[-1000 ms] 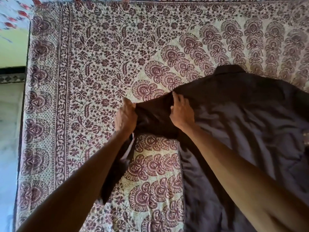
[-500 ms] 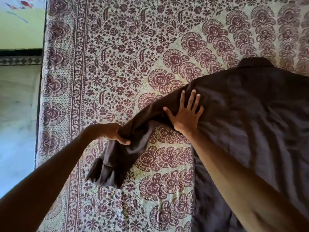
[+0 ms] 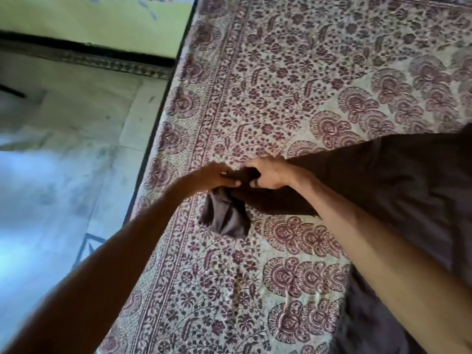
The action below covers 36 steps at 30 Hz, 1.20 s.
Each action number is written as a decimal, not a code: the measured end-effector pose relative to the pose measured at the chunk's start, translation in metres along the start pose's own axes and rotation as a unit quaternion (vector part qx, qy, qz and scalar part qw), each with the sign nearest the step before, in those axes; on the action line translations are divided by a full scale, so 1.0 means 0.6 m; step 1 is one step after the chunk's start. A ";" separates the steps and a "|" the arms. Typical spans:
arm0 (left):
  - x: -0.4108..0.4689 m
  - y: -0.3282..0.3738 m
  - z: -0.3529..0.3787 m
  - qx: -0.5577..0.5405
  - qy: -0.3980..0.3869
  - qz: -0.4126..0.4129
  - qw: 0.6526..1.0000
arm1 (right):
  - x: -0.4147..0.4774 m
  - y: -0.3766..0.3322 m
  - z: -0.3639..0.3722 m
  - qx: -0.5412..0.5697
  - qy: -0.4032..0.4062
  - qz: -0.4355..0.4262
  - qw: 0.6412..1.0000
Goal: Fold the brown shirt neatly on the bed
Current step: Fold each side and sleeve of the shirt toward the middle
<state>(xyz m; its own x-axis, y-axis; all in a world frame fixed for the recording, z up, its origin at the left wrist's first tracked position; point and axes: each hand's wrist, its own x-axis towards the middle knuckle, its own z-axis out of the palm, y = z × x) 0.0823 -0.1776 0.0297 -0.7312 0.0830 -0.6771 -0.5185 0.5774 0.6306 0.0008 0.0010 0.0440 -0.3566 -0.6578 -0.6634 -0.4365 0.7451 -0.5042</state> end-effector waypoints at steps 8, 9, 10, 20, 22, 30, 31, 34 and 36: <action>-0.081 -0.070 0.000 0.168 -0.207 -0.003 0.964 | 0.006 0.011 -0.051 0.101 -0.020 -0.020 0.994; -0.086 -0.089 0.002 0.184 -0.206 -0.015 0.961 | 0.003 0.017 -0.054 0.111 -0.023 -0.019 0.993; -0.092 -0.103 0.001 0.167 -0.201 -0.028 0.965 | -0.001 0.021 -0.055 0.127 -0.026 -0.017 0.991; -0.089 -0.175 -0.151 0.207 0.073 -0.091 0.971 | 0.037 0.022 0.002 -0.066 0.090 0.078 0.991; -0.077 -0.199 -0.154 0.285 0.133 -0.134 0.940 | 0.041 0.018 0.027 -0.154 0.150 0.084 0.973; -0.059 -0.147 -0.048 0.099 0.449 -0.220 0.860 | 0.031 -0.019 0.125 -0.089 0.452 0.024 0.887; -0.059 -0.140 -0.032 0.022 0.458 -0.262 0.849 | 0.031 -0.027 0.136 -0.071 0.444 0.000 0.893; -0.065 -0.136 -0.001 -0.154 0.449 -0.391 0.788 | 0.039 -0.051 0.167 -0.081 0.376 -0.047 0.922; -0.065 -0.156 0.010 -0.152 0.426 -0.405 0.794 | 0.050 -0.065 0.180 -0.141 0.327 -0.031 0.934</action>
<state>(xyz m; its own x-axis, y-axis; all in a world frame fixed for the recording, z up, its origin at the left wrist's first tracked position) 0.1620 -0.2302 -0.0052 -0.0695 -0.8707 -0.4868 -0.9605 -0.0733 0.2683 0.0961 -0.0361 -0.0161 -0.7118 -0.6936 -0.1111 -0.6401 0.7056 -0.3040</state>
